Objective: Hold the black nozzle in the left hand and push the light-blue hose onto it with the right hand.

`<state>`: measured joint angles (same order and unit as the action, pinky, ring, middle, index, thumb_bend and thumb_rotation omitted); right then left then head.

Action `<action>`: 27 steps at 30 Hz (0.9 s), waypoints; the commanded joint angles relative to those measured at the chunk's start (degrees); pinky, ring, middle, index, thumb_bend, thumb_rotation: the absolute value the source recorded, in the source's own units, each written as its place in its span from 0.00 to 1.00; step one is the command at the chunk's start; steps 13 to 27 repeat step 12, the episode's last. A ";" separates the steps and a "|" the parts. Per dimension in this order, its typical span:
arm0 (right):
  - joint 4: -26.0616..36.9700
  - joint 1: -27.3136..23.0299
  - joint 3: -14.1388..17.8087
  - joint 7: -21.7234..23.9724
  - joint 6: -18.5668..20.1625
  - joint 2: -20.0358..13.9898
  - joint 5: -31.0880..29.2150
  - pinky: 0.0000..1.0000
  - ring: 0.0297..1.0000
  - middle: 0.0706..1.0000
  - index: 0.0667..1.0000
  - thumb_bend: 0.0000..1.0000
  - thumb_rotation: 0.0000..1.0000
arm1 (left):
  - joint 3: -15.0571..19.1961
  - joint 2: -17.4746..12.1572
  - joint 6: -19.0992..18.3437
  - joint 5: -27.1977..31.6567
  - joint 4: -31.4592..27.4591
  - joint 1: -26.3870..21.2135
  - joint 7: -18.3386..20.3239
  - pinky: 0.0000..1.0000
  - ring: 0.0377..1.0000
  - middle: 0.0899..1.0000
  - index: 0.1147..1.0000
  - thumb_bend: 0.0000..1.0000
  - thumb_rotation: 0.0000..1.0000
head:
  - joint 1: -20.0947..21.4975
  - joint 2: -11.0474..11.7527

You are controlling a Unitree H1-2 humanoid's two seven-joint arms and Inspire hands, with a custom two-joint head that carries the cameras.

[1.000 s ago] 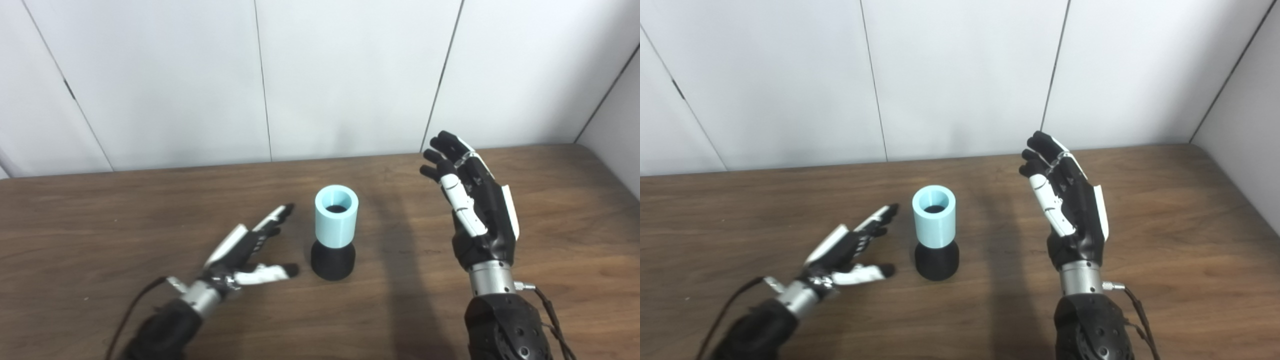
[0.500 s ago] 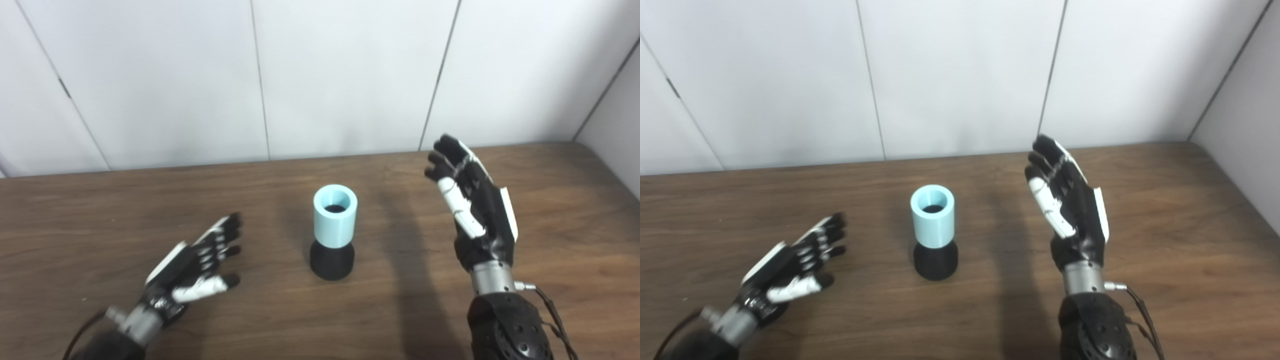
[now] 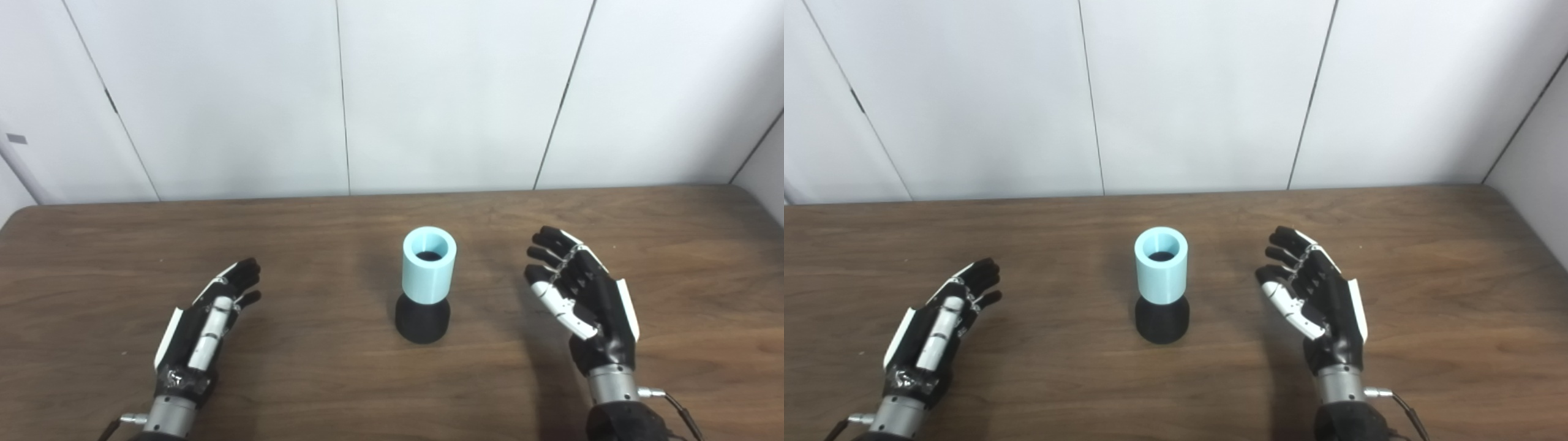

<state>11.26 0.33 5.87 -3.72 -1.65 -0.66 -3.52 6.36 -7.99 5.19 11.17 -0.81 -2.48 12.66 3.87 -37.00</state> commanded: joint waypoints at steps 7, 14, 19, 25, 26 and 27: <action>0.00 -1.09 0.18 -0.55 -3.55 0.25 1.03 0.64 0.69 0.69 0.66 0.36 0.19 | 0.75 2.42 1.61 2.21 -0.37 0.67 -1.88 0.79 0.84 0.80 0.75 0.24 0.45 | -0.11 0.02; -2.38 -0.96 -0.09 -1.09 -5.12 0.15 2.27 0.63 0.69 0.68 0.66 0.33 0.18 | 1.01 3.47 3.74 2.37 1.46 0.14 -2.46 0.73 0.80 0.76 0.72 0.26 0.39 | -0.28 0.45; -2.38 -0.96 -0.09 -1.09 -5.12 0.15 2.27 0.63 0.69 0.68 0.66 0.33 0.18 | 1.01 3.47 3.74 2.37 1.46 0.14 -2.46 0.73 0.80 0.76 0.72 0.26 0.39 | -0.28 0.45; -2.38 -0.96 -0.09 -1.09 -5.12 0.15 2.27 0.63 0.69 0.68 0.66 0.33 0.18 | 1.01 3.47 3.74 2.37 1.46 0.14 -2.46 0.73 0.80 0.76 0.72 0.26 0.39 | -0.28 0.45; -2.38 -0.96 -0.09 -1.09 -5.12 0.15 2.27 0.63 0.69 0.68 0.66 0.33 0.18 | 1.01 3.47 3.74 2.37 1.46 0.14 -2.46 0.73 0.80 0.76 0.72 0.26 0.39 | -0.28 0.45; -2.38 -0.96 -0.09 -1.09 -5.12 0.15 2.27 0.63 0.69 0.68 0.66 0.33 0.18 | 1.01 3.47 3.74 2.37 1.46 0.14 -2.46 0.73 0.80 0.76 0.72 0.26 0.39 | -0.28 0.45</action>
